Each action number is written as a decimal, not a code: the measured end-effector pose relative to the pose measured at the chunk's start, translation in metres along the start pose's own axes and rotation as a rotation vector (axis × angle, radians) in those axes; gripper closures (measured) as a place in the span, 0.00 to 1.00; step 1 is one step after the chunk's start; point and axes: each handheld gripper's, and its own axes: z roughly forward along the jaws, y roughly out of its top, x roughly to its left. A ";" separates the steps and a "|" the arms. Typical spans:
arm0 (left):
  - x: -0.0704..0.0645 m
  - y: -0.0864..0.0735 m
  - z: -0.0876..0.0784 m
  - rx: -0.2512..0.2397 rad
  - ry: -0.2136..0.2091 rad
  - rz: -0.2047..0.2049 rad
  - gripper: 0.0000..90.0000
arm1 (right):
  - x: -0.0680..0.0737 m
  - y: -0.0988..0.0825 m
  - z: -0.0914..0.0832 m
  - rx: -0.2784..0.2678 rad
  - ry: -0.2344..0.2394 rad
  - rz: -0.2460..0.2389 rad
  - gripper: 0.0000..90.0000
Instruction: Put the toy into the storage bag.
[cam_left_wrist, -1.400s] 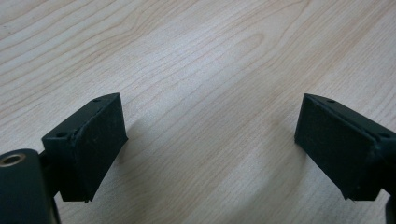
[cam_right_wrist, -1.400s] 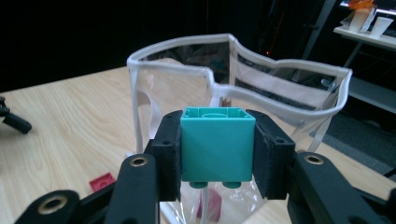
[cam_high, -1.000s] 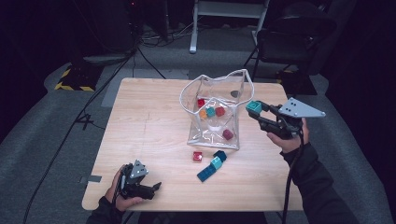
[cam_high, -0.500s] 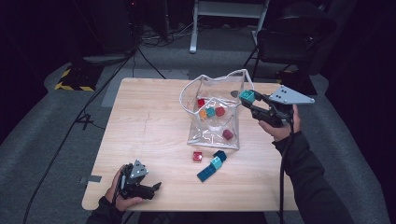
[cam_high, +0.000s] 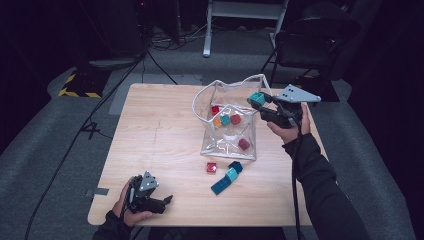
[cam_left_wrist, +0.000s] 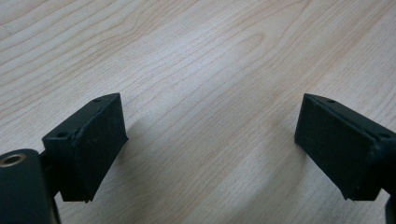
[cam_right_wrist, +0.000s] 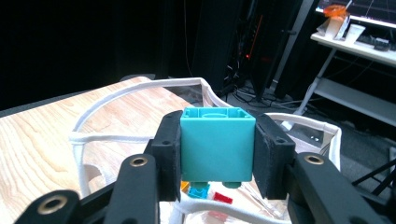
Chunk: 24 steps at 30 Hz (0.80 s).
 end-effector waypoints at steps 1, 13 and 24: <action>0.000 0.000 0.000 0.000 0.001 0.000 0.10 | 0.000 0.000 0.003 0.004 0.000 0.002 0.65; 0.000 0.000 0.000 0.000 0.004 0.004 0.10 | -0.012 -0.005 0.026 0.079 -0.049 0.002 0.65; 0.000 0.000 0.000 0.000 0.000 -0.001 0.10 | -0.013 -0.008 0.033 0.112 -0.061 0.019 0.59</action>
